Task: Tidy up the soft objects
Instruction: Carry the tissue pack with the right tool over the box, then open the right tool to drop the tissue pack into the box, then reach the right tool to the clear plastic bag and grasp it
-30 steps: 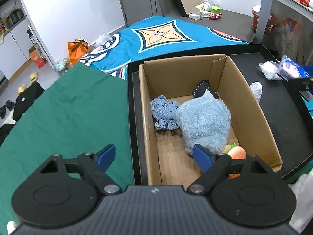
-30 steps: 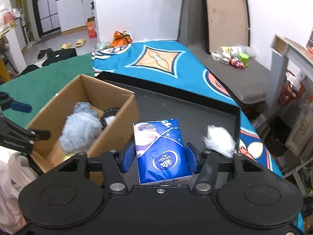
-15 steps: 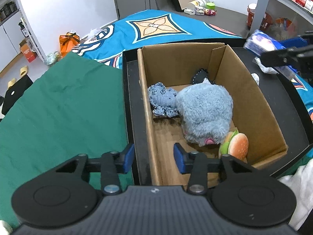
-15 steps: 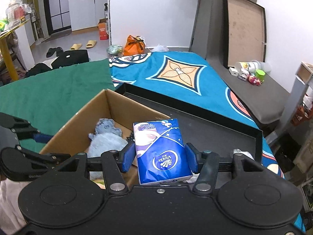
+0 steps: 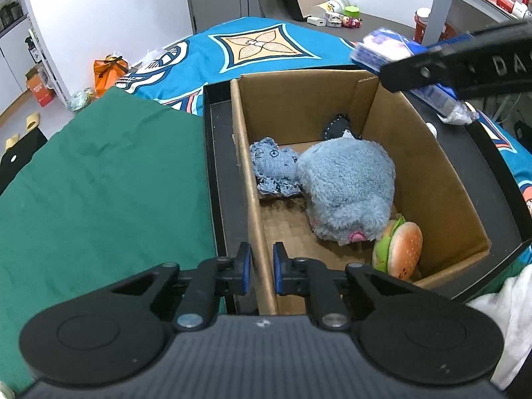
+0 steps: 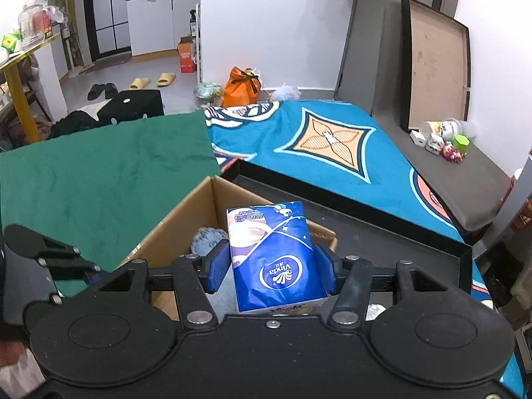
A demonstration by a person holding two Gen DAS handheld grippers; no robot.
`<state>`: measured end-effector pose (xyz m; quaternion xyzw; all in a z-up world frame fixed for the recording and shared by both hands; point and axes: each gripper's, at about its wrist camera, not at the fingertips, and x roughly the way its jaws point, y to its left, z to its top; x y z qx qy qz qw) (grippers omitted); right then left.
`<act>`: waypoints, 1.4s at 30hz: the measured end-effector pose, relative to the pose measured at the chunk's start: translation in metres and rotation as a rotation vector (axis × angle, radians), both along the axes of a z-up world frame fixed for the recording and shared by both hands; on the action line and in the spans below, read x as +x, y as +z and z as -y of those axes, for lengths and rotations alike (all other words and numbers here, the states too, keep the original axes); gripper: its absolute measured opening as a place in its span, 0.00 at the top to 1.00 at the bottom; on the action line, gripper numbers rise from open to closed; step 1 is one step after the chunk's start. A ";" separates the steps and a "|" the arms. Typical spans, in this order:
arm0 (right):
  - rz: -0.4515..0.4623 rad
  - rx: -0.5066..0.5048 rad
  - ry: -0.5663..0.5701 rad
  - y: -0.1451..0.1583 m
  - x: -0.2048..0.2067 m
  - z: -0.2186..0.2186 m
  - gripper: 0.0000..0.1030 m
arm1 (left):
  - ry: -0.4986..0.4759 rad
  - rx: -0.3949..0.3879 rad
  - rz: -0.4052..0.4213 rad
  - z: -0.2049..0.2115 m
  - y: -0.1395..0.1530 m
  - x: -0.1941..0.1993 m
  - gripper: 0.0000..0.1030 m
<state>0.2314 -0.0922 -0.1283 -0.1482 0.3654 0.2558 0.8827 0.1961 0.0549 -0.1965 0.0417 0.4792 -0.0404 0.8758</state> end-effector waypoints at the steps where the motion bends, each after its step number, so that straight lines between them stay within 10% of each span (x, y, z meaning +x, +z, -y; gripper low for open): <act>1: 0.004 0.003 -0.002 0.001 0.000 -0.001 0.48 | 0.000 -0.001 0.001 0.000 0.000 0.000 0.87; 15: -0.013 0.018 -0.064 -0.008 0.007 0.005 0.27 | 0.009 -0.002 -0.007 0.000 0.002 -0.001 0.87; 42: -0.122 0.038 -0.106 -0.027 -0.005 0.070 0.27 | 0.032 0.047 -0.031 0.013 0.009 0.004 0.83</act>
